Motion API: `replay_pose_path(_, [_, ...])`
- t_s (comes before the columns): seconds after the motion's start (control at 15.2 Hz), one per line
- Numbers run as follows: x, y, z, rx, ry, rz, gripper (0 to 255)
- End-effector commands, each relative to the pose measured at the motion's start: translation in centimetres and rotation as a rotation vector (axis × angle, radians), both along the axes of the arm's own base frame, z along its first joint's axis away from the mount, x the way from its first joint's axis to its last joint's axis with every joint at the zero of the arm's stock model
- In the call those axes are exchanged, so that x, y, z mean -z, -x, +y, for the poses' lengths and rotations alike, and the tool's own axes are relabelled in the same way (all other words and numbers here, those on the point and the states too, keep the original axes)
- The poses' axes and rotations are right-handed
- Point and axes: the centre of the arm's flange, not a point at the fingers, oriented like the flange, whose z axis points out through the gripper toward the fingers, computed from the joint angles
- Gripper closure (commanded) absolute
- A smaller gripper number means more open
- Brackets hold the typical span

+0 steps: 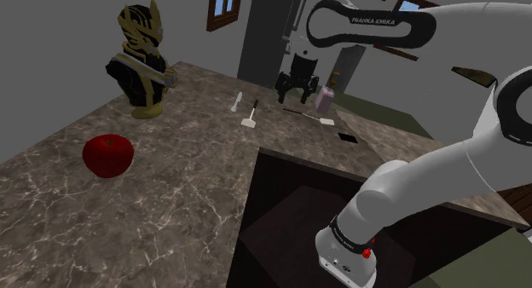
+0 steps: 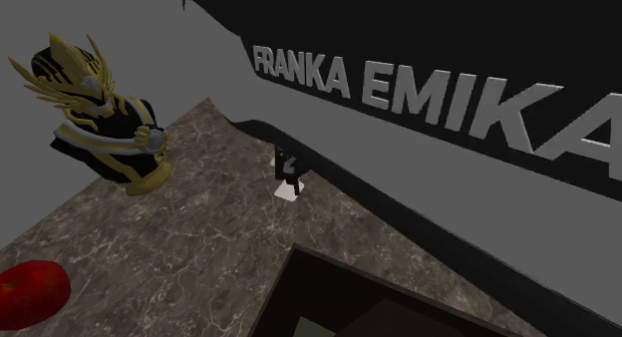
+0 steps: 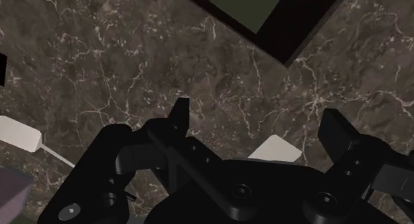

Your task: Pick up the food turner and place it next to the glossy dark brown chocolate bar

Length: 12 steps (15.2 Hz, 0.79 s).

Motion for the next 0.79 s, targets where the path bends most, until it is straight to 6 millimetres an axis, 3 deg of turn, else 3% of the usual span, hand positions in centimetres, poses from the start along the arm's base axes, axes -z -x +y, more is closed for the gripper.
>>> replay_pose_path(0.0, [1.4, -2.0, -0.3, 0.049, 0.004, -0.011, 0])
replay_pose_path(0.73, [9.1, -13.2, -3.5, 0.306, 0.023, -0.061, 0])
